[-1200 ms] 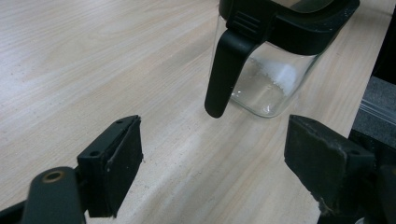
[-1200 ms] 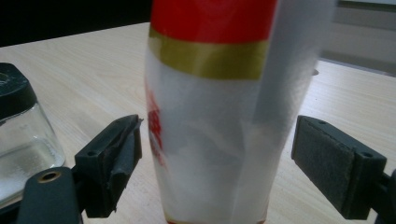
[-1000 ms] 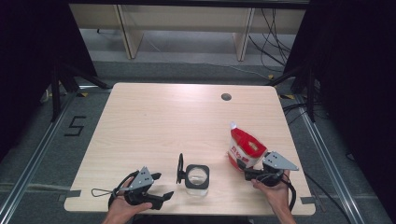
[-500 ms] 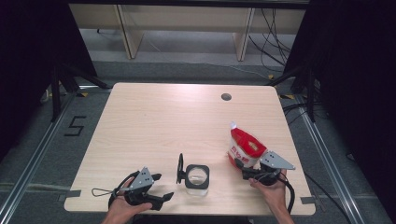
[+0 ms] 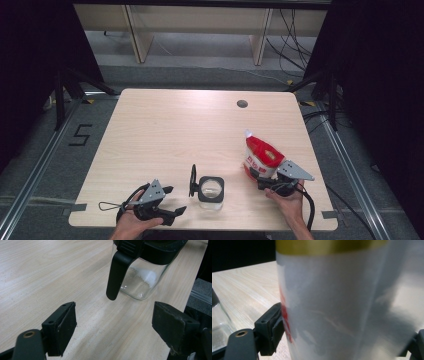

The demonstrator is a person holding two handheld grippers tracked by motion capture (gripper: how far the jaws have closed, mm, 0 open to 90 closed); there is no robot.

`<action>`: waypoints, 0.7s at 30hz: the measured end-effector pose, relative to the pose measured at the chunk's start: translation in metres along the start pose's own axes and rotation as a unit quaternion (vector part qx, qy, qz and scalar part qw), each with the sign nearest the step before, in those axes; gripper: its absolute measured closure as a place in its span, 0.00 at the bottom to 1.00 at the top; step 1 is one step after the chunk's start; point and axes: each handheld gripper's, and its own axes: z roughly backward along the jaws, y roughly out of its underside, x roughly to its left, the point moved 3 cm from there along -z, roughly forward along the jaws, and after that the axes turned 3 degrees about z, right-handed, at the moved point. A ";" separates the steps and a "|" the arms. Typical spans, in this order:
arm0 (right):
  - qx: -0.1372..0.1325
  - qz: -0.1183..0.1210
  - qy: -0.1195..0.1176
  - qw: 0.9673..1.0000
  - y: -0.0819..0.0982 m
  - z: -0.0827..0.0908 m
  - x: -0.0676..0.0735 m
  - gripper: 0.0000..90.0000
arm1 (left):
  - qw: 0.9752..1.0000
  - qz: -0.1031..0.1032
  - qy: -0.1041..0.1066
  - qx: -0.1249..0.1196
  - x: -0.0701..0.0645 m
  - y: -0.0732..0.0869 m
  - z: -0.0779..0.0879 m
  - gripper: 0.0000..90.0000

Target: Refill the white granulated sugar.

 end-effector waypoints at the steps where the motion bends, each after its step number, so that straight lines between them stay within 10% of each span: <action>1: -0.004 -0.017 0.000 1.000 0.000 -0.001 0.002 0.21 | 1.000 0.000 0.001 -0.001 0.000 0.000 0.000 0.21; 21: -0.021 -0.031 -0.022 0.999 0.002 -0.010 -0.001 0.26 | 1.000 -0.001 -0.009 0.017 0.001 0.001 0.001 0.21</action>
